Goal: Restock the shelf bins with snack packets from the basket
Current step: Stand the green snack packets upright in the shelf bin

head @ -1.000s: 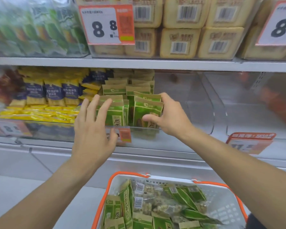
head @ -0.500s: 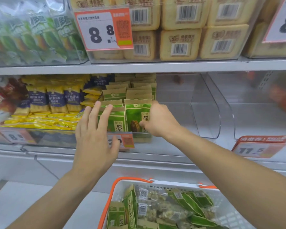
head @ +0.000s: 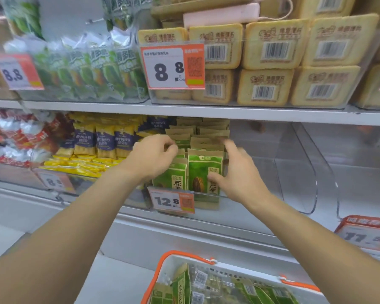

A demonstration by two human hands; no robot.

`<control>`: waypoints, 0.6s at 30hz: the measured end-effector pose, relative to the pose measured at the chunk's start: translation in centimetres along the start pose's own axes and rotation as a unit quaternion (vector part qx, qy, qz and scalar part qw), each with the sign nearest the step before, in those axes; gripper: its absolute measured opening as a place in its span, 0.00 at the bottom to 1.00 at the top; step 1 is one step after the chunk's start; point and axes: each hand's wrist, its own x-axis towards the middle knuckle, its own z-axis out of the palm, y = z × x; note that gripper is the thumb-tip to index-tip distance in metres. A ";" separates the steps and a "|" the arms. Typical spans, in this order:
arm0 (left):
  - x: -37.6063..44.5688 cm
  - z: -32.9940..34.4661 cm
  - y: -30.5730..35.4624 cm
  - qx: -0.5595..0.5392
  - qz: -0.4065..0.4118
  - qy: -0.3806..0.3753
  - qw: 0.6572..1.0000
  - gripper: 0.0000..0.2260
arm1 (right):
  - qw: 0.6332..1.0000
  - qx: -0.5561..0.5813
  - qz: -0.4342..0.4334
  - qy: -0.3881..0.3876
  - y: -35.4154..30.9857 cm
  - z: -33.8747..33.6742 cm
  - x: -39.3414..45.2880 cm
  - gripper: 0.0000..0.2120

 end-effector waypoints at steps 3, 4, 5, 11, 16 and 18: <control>2.7 -1.3 -0.1 0.052 0.004 -0.073 0.996 0.15 | 1.000 -0.017 -0.003 -0.006 0.3 -0.3 0.1 0.37; 3.3 -1.9 0.0 0.051 0.007 -0.094 0.994 0.16 | 1.000 -0.016 -0.004 -0.007 0.4 -0.3 0.2 0.37; 3.8 -2.5 0.0 0.053 0.013 -0.114 0.992 0.15 | 1.000 -0.013 -0.007 -0.006 0.5 -0.3 0.2 0.36; 5.6 -3.9 -0.1 0.109 0.042 -0.175 0.978 0.11 | 1.000 -0.007 -0.014 0.006 0.7 0.0 0.4 0.36; 6.6 -3.2 -0.2 0.152 0.041 -0.197 0.968 0.11 | 1.000 -0.006 -0.019 0.012 1.0 0.0 0.4 0.36; 6.8 -2.7 -0.4 0.155 0.047 -0.190 0.968 0.11 | 1.000 -0.008 -0.020 0.010 1.1 0.0 0.4 0.36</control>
